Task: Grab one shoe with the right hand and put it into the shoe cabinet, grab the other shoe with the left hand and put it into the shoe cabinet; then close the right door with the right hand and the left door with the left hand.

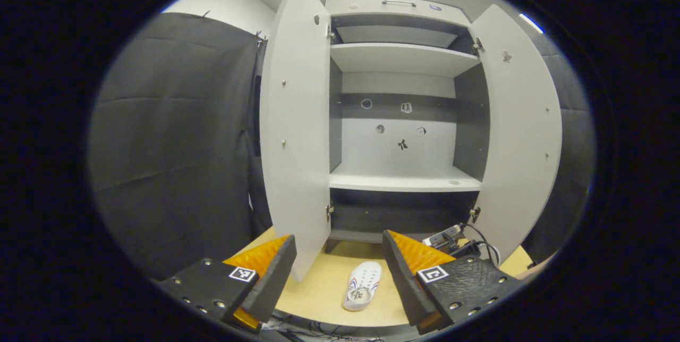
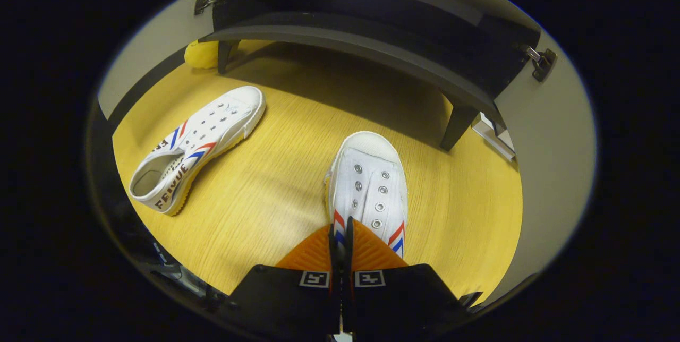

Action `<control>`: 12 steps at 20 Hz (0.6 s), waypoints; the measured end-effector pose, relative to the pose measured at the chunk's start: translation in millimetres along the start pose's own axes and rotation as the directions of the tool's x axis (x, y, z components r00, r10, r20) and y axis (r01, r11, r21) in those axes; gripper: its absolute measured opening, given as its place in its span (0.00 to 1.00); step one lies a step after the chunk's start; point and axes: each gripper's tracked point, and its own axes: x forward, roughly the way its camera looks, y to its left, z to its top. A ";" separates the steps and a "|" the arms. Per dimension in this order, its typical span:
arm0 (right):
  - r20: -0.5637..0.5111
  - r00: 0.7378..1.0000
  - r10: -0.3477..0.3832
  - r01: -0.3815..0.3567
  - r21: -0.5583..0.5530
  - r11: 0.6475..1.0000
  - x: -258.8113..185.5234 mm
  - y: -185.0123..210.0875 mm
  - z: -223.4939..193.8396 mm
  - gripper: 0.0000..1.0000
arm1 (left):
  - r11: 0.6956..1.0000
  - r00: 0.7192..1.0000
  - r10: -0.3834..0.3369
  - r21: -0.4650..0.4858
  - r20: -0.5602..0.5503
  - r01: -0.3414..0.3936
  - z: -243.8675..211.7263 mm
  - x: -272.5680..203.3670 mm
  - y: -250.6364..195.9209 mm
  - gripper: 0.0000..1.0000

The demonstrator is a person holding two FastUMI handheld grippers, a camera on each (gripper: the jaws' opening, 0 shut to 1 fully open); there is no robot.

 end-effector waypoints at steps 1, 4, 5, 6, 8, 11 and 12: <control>0.015 1.000 0.010 -0.010 0.011 1.000 -5.8 1.1 0.4 0.04 | 1.000 1.000 0.004 0.000 -0.005 -0.004 -1.6 -1.1 -0.7 0.90; 0.096 0.994 0.049 -0.048 -0.012 0.999 -30.9 9.8 9.9 0.03 | 1.000 1.000 0.010 0.016 -0.022 -0.010 -2.8 -1.7 -1.2 0.90; 0.112 0.991 0.067 -0.066 -0.012 0.998 -40.6 12.3 12.7 0.00 | 1.000 1.000 0.008 0.024 -0.009 -0.008 1.4 -1.4 -1.3 0.90; 0.122 0.989 0.084 -0.085 -0.002 0.996 -51.5 14.0 16.7 0.03 | 0.999 1.000 0.001 0.038 0.009 -0.002 4.7 1.6 -2.3 0.97; 0.140 0.984 0.113 -0.116 0.018 0.993 -73.4 17.3 21.1 0.03 | 0.997 0.999 -0.030 0.073 0.041 0.027 11.5 7.5 -4.5 0.94; 0.180 0.976 0.124 -0.129 0.017 0.991 -96.7 21.6 30.4 0.03 | 0.991 0.994 -0.093 0.105 0.058 0.086 15.7 12.2 -10.6 0.90; 0.201 0.972 0.118 -0.127 0.030 0.991 -107.0 20.7 37.4 0.03 | 0.989 0.992 -0.116 0.103 0.056 0.110 15.1 12.5 -14.6 0.90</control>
